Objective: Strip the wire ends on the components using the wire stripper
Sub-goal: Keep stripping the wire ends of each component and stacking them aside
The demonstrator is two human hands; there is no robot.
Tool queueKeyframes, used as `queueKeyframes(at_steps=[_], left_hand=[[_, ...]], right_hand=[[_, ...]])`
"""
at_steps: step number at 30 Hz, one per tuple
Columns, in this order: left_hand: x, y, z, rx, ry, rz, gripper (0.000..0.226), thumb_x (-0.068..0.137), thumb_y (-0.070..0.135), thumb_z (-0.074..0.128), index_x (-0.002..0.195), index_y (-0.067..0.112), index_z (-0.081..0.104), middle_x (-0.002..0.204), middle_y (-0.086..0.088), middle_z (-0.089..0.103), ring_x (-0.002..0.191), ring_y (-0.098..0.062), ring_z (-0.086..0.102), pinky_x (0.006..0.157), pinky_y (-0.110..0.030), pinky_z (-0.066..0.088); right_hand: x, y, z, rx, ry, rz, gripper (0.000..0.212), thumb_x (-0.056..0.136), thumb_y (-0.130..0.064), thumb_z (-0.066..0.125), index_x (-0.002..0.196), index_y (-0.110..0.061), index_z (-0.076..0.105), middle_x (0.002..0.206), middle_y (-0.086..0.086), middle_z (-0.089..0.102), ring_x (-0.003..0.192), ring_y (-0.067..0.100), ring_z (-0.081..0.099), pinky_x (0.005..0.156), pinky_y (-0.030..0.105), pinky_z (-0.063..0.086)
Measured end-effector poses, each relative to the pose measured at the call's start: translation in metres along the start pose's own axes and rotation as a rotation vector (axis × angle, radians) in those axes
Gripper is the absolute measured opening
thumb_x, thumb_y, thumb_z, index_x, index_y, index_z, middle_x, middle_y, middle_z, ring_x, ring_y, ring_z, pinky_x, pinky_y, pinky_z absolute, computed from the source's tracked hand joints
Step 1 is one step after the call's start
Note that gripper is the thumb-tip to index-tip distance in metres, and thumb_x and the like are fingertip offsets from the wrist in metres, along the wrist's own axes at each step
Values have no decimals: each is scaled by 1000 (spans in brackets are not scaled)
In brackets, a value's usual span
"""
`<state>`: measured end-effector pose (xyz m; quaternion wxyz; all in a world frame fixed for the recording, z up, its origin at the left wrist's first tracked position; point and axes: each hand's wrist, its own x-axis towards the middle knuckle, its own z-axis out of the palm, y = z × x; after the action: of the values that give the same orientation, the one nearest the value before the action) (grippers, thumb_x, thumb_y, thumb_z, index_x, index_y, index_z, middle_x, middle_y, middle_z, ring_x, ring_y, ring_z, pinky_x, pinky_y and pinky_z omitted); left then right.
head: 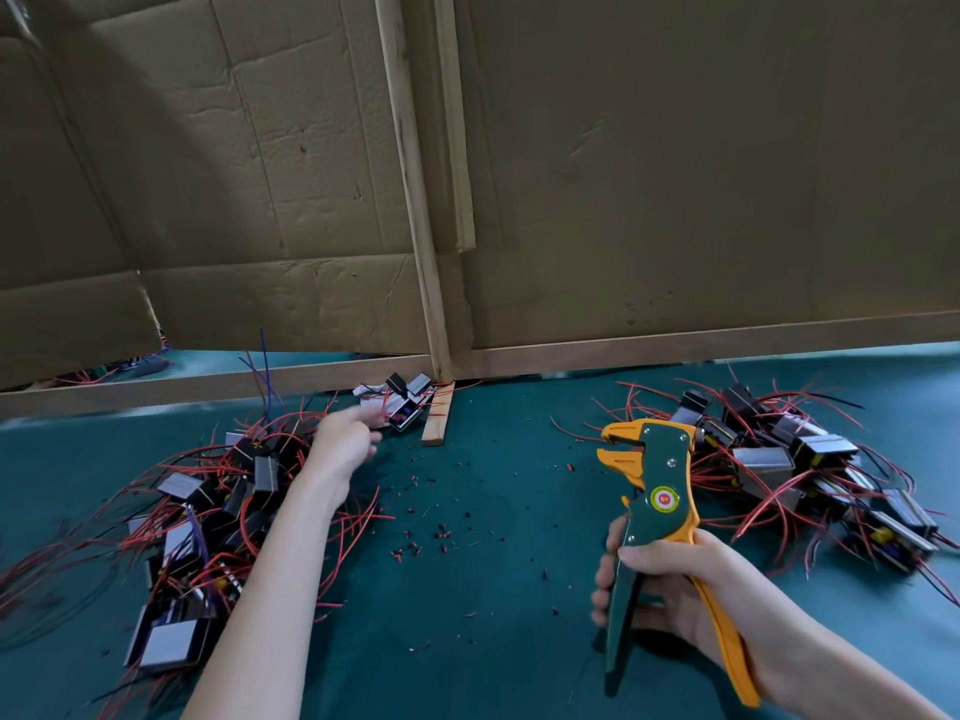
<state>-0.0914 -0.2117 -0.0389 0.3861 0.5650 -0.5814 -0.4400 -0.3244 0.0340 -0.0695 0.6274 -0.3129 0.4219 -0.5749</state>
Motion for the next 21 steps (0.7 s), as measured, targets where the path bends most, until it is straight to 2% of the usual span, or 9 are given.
queueKeyframes(at_steps=[4,7,9,11,15,19,21], left_hand=[[-12,27,-21,-228,183,268,39,85,-8,60,111,20,66,105,3,68,94,-7,61,84,-24,47],[-26,50,-26,-353,222,452,20,83,9,72,96,24,70,92,10,71,86,0,65,76,-15,50],[-37,62,-22,-413,198,530,12,83,13,72,90,23,72,87,7,71,82,-3,64,78,-17,51],[-48,71,-15,-440,92,565,9,80,16,72,88,20,73,80,5,71,77,-7,63,78,-22,54],[-65,75,6,-390,-301,515,21,73,13,69,92,6,70,81,-5,73,75,-16,68,75,-25,57],[-72,63,19,-68,-710,398,10,81,-6,65,90,-3,67,97,-16,73,93,-24,71,81,-27,57],[-71,59,18,156,-818,313,20,83,-18,58,87,-2,69,101,-18,72,97,-23,70,84,-26,56]], right_hand=[[0,1,0,-10,-4,-1,33,45,-11,83,75,-3,73,79,29,63,72,44,66,66,50,57],[0,1,-1,-12,-10,-8,33,45,-11,83,76,-4,73,80,29,63,72,44,66,66,50,57],[0,2,-1,-16,-13,-18,33,47,-12,84,77,-4,73,80,29,63,73,43,66,68,50,57],[1,2,-2,-18,-13,-35,33,48,-13,83,78,-4,73,81,28,63,74,43,66,69,50,57],[3,1,-6,4,11,-67,32,49,-11,82,78,-5,73,80,28,64,73,43,67,69,51,57],[6,1,-10,42,48,-80,32,47,-10,82,78,-5,73,79,28,64,72,43,67,67,50,57],[6,1,-11,48,61,-86,32,47,-11,82,77,-5,74,79,27,64,72,43,67,67,50,57]])
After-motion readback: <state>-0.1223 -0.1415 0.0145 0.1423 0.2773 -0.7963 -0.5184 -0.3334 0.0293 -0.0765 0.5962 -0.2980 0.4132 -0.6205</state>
